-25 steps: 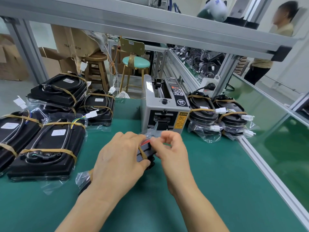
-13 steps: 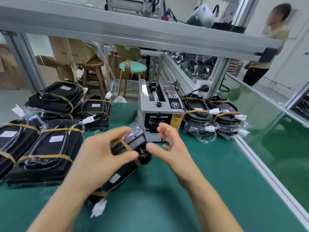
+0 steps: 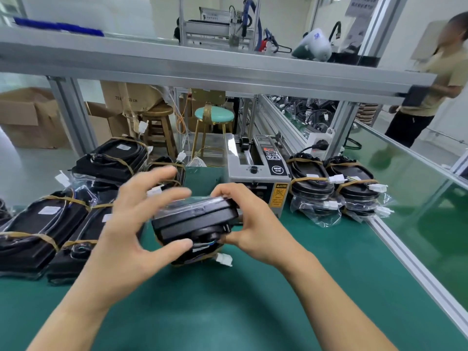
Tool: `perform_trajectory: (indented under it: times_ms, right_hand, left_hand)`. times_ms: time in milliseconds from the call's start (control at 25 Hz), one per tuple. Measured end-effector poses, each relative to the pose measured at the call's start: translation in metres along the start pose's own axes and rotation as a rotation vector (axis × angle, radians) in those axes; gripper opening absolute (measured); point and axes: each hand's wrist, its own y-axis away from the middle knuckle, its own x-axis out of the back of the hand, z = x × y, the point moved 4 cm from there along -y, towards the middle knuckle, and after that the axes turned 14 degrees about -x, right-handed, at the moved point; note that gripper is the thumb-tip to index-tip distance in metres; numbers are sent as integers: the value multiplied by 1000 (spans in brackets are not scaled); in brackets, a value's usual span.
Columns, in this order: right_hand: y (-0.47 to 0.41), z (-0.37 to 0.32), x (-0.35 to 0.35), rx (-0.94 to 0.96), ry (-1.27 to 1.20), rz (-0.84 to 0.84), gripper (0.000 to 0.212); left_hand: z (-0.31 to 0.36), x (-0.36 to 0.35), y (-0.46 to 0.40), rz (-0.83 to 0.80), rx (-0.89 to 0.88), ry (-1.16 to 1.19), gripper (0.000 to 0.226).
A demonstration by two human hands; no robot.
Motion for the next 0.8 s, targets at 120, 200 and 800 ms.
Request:
perform_trajectory:
  times_ms: [120, 200, 800]
  right_hand:
    - [-1, 0, -11, 16, -62, 1, 63]
    - [3, 7, -17, -21, -178, -44, 74]
    - [-26, 87, 11, -908, -539, 675, 20]
  left_hand:
    - [2, -10, 2, -43, 199, 162, 57]
    - [-4, -10, 6, -12, 255, 157, 59]
    - [14, -24, -1, 16, 274, 99, 48]
